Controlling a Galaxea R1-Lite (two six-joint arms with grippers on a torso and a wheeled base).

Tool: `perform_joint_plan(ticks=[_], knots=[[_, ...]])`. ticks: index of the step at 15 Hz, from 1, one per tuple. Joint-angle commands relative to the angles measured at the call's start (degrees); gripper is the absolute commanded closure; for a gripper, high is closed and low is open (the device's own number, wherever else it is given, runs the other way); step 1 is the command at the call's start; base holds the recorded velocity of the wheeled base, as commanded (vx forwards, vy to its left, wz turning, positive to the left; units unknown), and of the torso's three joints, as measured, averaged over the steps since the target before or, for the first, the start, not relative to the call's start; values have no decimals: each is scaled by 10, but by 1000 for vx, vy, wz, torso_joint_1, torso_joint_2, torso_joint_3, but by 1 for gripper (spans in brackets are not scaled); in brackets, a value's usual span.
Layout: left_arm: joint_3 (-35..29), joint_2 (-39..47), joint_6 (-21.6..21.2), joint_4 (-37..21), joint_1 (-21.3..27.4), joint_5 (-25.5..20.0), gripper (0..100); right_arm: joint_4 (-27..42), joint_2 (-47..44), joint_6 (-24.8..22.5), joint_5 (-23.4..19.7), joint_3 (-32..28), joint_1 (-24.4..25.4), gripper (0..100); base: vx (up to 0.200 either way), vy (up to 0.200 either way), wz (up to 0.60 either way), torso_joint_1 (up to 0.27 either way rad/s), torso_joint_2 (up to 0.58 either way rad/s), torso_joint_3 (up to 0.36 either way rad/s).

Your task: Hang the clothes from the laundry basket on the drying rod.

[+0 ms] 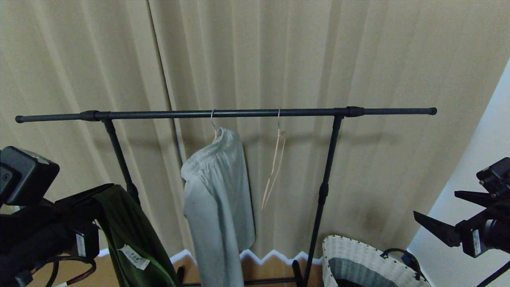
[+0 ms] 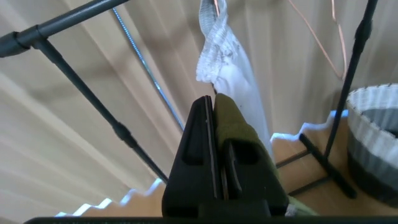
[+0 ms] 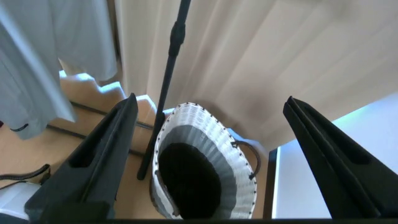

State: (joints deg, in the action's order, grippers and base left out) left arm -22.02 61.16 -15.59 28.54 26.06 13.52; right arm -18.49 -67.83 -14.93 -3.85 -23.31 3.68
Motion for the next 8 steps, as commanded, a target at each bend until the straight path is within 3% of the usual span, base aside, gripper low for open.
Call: perform_joint_plan(ticks=[1, 3, 8], knots=[[4, -5, 0, 0, -1, 0, 100, -1, -9, 0, 0, 0, -1, 0, 0, 0, 0, 0, 0, 0], [6, -5, 0, -1, 0, 0, 100, -1, -9, 0, 0, -1, -1, 0, 0, 0, 0, 0, 0, 0], [5, -5, 0, -1, -1, 0, 100, -1, -6, 1, 0, -4, -1, 0, 0, 200, 0, 7, 0, 3]])
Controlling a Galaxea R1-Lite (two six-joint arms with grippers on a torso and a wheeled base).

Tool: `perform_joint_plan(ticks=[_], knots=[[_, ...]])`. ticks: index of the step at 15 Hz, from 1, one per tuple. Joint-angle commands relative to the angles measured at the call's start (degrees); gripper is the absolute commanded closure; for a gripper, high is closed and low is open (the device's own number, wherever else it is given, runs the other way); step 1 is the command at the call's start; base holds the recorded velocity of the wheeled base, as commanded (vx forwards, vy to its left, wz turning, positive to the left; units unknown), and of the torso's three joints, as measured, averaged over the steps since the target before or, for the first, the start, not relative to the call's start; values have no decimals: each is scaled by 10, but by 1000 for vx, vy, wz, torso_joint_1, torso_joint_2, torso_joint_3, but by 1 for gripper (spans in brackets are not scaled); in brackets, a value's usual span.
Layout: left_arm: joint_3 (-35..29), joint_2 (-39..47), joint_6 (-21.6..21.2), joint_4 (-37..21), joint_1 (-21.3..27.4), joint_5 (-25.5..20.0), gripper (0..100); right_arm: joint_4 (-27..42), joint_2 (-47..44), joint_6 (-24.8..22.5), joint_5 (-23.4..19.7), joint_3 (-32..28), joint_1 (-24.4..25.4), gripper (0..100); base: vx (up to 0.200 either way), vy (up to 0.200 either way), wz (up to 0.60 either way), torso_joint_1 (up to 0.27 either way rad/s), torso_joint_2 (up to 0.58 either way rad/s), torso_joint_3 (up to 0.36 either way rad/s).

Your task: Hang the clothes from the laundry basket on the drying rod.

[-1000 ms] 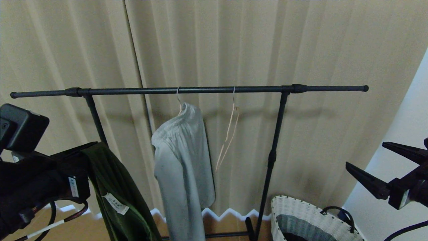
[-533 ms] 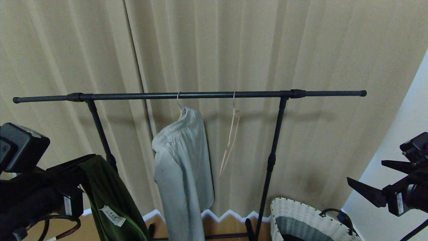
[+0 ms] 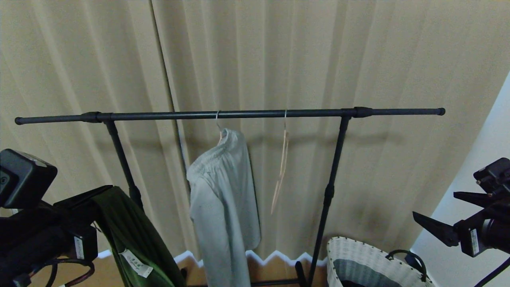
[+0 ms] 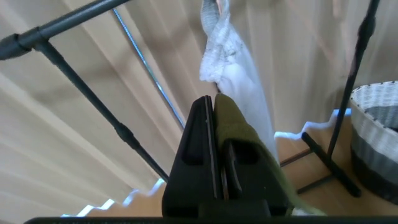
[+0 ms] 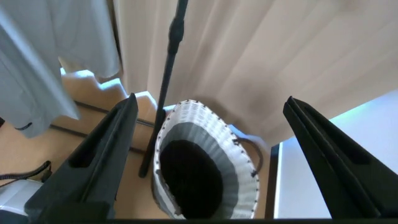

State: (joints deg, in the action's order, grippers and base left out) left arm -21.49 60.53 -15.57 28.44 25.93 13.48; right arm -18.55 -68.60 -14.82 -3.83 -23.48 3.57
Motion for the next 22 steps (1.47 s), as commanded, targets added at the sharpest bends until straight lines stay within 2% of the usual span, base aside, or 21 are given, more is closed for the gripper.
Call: perform_joint_plan(ticks=[1, 4, 13, 15, 17, 22], knots=[[0, 1, 0, 0, 0, 1, 100, -1, 1, 0, -1, -3, 0, 0, 0, 200, 0, 7, 2, -2], [0, 2, 0, 0, 0, 1, 100, -1, 2, -1, -3, -3, 0, 0, 0, 200, 0, 1, -2, 1], [1, 4, 0, 1, 3, 0, 100, -1, 7, 6, -14, 9, 14, 0, 0, 0, 0, 0, 0, 0], [-2, 1, 0, 1, 3, -1, 100, -27, 10, 3, -14, 22, 32, 0, 200, 0, 0, 5, 2, 2], [-2, 1, 1, 0, 3, 0, 100, -124, -8, 2, -13, 48, 63, 0, 200, 0, 0, -5, -12, 5], [-2, 2, -1, 0, 1, 0, 100, -143, -40, 5, -12, 42, 89, 0, 200, 0, 0, 6, 3, 2]])
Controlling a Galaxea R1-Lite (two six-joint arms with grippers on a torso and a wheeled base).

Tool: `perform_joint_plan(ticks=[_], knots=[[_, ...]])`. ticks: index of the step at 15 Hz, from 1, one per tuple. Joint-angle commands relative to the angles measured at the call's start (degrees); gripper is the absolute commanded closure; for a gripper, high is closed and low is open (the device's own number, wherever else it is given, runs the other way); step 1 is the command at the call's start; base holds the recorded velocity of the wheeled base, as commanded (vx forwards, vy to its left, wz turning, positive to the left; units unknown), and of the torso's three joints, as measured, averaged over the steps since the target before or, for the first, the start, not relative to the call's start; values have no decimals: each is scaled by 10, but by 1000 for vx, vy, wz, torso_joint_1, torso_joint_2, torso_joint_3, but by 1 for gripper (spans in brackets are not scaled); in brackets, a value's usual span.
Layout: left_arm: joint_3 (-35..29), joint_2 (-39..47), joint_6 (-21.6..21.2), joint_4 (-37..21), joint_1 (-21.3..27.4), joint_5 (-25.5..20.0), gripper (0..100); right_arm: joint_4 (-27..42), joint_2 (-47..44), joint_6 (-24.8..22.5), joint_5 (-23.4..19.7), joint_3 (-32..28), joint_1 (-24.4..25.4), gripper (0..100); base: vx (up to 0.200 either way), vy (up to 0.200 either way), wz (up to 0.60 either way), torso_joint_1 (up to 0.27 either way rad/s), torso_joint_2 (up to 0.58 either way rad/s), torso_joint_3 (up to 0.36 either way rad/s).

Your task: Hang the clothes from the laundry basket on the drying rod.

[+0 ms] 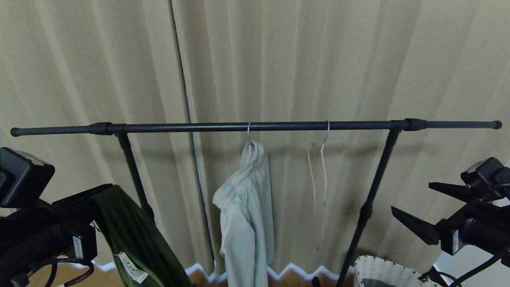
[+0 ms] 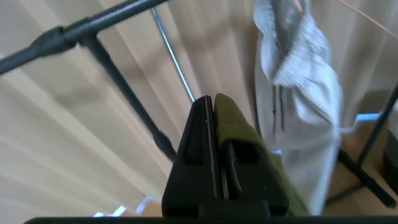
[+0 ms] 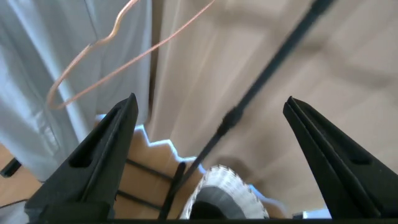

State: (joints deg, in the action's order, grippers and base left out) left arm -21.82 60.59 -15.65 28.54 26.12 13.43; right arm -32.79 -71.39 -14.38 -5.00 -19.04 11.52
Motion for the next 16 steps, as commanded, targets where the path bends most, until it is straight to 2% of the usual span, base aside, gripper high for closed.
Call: perform_joint_plan(ticks=[1, 5, 9, 10, 13, 16], knots=[[6, 1, -1, -1, -2, 1, 100, -1, -18, 8, 0, -5, 17, 0, 200, 0, 0, 2, -2, -2], [1, -2, -2, 0, -2, 1, 100, 5, -50, 61, 5, -26, 62, 0, 0, 0, 0, 0, 0, 0], [5, -2, -2, 0, -5, 1, 100, 5, -118, 146, 50, -66, 134, 0, 0, 0, 0, 0, 0, 0], [2, -5, -1, 0, -27, 1, 100, 8, -137, 168, 62, -83, 157, 0, 0, 0, 0, 0, 0, 0], [8, -6, 9, 0, -79, 0, 100, 7, -179, 174, 75, -102, 168, 0, 0, 0, 0, 0, 0, 0], [13, -9, 10, 0, -86, 0, 100, 27, -191, 181, 78, -109, 168, 0, 0, 0, 0, 0, 0, 0]])
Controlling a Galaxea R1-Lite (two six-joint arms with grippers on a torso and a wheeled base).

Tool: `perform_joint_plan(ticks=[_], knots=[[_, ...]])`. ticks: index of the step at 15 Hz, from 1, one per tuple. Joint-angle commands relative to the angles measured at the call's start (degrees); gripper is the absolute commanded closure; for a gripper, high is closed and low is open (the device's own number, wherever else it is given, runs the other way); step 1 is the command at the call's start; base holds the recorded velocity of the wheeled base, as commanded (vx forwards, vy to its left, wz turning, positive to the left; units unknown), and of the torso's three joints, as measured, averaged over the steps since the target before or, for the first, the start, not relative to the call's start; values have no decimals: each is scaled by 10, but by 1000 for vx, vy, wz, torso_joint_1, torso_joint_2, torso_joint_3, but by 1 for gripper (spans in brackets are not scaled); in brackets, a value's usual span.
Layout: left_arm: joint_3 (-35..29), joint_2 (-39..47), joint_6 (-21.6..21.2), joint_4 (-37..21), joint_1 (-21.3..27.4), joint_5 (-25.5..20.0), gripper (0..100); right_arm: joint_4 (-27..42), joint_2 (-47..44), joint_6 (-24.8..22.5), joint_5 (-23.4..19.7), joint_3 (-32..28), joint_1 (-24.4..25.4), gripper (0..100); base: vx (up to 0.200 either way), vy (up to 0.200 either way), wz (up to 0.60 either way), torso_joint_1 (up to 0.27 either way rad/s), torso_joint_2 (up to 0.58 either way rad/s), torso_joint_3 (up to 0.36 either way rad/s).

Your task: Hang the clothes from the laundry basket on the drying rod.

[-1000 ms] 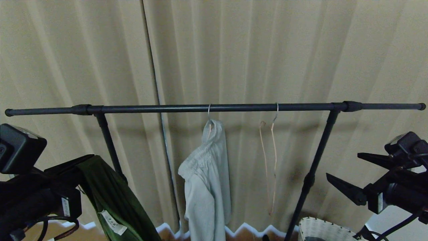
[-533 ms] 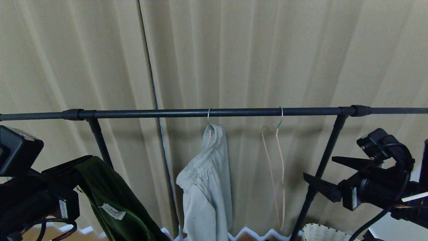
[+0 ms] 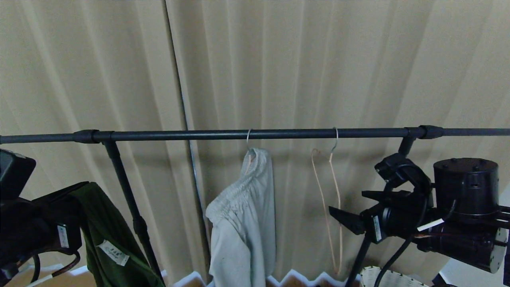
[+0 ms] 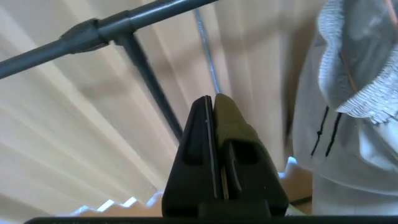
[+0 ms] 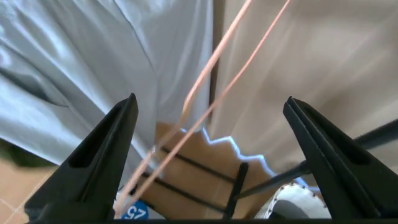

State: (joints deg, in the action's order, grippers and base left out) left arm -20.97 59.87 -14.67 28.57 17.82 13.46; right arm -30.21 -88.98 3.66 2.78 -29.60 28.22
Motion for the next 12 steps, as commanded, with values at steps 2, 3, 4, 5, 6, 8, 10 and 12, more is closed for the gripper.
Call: perform_joint_plan(ticks=[2, 3, 4, 5, 6, 8, 10, 12], knots=[[22, -12, -4, 0, 0, 0, 100, 61, -22, 32, 21, -33, 1, 0, 0, 0, 0, 0, 0, 0], [23, -18, -5, 0, 1, -2, 100, 75, -25, 45, 30, -45, 2, 0, 0, 0, 0, 0, 0, 0], [24, -26, -6, 0, 5, -13, 100, 96, -29, 55, 50, -60, 1, 0, 0, 0, 0, 0, 0, 0], [27, -35, -11, -1, 5, -19, 100, 106, -33, 59, 58, -64, 1, 0, 0, 0, 0, 0, 0, 0], [28, -37, -14, -1, 5, -22, 100, 106, -35, 60, 62, -63, 1, 0, 0, 0, 0, 0, 0, 0], [29, -38, -17, -1, 8, -22, 100, 107, -36, 60, 74, -61, 0, 0, 0, 0, 0, 0, 0, 0], [29, -38, -17, -1, 9, -22, 100, 113, -37, 59, 99, -59, -1, 0, 0, 0, 0, 0, 0, 0], [30, -37, -18, -1, 9, -22, 100, 121, -42, 60, 111, -63, -1, 0, 0, 0, 0, 0, 0, 0]])
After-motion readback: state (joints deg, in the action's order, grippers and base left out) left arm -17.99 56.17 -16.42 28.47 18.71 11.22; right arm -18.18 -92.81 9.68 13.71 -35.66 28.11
